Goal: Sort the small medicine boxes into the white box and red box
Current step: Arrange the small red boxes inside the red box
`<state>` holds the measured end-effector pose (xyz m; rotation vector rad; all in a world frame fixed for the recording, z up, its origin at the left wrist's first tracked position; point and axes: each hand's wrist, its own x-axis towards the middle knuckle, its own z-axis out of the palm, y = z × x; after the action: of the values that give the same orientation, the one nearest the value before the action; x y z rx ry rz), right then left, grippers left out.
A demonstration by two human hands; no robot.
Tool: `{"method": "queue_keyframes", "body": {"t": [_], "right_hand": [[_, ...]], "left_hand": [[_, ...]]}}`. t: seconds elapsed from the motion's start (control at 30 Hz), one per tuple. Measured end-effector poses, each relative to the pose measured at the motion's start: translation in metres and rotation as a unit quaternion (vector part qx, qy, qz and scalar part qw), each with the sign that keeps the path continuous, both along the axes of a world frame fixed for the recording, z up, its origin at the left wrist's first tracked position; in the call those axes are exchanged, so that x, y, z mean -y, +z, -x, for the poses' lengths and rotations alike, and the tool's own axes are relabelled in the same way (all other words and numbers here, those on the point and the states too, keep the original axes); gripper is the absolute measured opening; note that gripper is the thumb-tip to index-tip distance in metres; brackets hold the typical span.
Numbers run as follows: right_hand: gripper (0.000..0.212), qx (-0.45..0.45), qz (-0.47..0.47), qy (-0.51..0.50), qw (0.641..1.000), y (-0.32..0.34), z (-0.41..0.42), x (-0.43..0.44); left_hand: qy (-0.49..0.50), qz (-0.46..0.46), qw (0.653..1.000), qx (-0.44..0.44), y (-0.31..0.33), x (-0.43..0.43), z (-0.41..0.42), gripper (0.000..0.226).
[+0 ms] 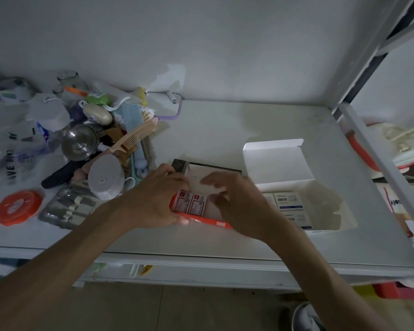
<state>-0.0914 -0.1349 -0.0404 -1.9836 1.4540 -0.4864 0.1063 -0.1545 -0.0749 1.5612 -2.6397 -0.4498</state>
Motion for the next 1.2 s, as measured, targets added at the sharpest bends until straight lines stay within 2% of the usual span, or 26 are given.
{"method": "queue_keyframes", "body": {"t": [0.1, 0.2, 0.27, 0.3, 0.33, 0.4, 0.43, 0.47, 0.57, 0.63, 0.87, 1.07, 1.2], "right_hand": [[0.028, 0.063, 0.102, -0.156, 0.980, 0.017, 0.045, -0.015], [0.032, 0.022, 0.186, -0.317, 0.930, 0.021, 0.104, -0.025], [0.037, 0.011, 0.153, -0.411, 0.898, 0.014, 0.131, -0.034], [0.042, 0.013, 0.111, -0.441, 0.890, 0.009, 0.140, -0.039], [0.046, 0.022, 0.060, -0.453, 0.889, 0.003, 0.147, -0.044], [0.049, 0.080, -0.030, -0.424, 0.902, -0.006, 0.153, -0.052], [0.044, 0.117, -0.059, -0.405, 0.905, -0.010, 0.153, -0.055], [0.036, 0.140, -0.077, -0.396, 0.904, -0.014, 0.152, -0.057], [0.026, 0.157, -0.108, -0.401, 0.896, -0.028, 0.151, -0.060], [0.011, 0.183, -0.112, -0.419, 0.882, -0.034, 0.148, -0.061], [0.014, 0.229, -0.102, -0.465, 0.849, -0.045, 0.140, -0.060], [0.015, 0.233, -0.079, -0.471, 0.847, -0.050, 0.140, -0.061], [0.017, 0.180, -0.062, -0.429, 0.883, -0.052, 0.134, -0.065]], "left_hand": [[0.027, 0.006, 1.000, -0.014, -0.005, -0.007, 0.002, 0.066], [0.055, 0.025, 0.998, -0.026, -0.010, -0.016, 0.007, 0.082], [0.134, 0.045, 0.984, -0.106, -0.012, -0.023, 0.013, 0.096], [0.185, 0.044, 0.969, -0.161, -0.012, -0.027, 0.018, 0.094], [0.232, 0.030, 0.947, -0.219, -0.014, -0.029, 0.021, 0.084], [0.300, -0.003, 0.894, -0.333, -0.015, -0.032, 0.030, 0.043], [0.316, -0.017, 0.877, -0.361, -0.016, -0.034, 0.034, 0.026], [0.324, -0.017, 0.871, -0.370, -0.016, -0.036, 0.038, 0.020], [0.339, 0.006, 0.860, -0.382, -0.015, -0.042, 0.043, 0.024], [0.353, 0.009, 0.851, -0.388, -0.012, -0.046, 0.046, 0.028], [0.371, 0.012, 0.840, -0.396, -0.013, -0.066, 0.054, 0.039], [0.375, 0.010, 0.837, -0.399, -0.017, -0.072, 0.058, 0.040], [0.368, 0.016, 0.839, -0.400, -0.020, -0.075, 0.058, 0.040]]}}
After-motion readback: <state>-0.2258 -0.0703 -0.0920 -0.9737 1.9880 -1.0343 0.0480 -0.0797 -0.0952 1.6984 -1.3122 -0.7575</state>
